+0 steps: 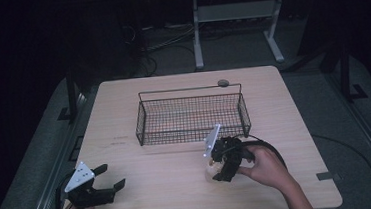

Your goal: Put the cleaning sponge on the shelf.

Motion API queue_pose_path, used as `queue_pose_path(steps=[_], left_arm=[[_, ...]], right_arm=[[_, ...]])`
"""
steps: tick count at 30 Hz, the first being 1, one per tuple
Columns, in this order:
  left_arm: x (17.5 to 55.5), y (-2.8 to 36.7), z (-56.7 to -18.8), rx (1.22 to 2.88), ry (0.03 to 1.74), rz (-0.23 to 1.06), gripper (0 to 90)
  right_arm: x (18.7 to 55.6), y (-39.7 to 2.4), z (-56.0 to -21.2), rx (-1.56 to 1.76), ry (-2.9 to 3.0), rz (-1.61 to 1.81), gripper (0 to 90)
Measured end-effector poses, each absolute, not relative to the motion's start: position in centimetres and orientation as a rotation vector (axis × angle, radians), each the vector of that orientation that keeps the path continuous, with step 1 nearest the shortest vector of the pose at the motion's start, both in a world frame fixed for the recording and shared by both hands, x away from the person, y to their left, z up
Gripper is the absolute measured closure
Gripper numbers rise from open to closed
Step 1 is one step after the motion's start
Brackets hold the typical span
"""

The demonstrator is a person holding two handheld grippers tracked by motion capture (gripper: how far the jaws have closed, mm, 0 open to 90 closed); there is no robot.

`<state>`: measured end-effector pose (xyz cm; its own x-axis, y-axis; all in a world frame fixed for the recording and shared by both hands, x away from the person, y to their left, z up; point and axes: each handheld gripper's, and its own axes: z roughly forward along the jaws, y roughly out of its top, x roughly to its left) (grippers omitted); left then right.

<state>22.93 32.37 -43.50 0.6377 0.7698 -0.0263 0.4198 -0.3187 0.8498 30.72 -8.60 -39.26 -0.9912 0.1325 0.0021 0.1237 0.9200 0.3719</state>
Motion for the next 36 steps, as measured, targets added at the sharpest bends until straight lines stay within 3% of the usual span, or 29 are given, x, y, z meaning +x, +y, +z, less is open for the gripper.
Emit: queue_pose_path(steps=[6, 36], left_arm=[[22.9, 32.4, -43.5, 1.95, 0.939, 0.484, 13.7], [22.9, 32.6, -43.5, 1.938, 0.944, 0.487, 13.7]], right_arm=[[30.8, -8.5, -39.2, 0.195, 3.06, 0.576, 27.6], [33.4, -8.7, -35.6, 0.164, 3.071, 0.589, 28.2]])
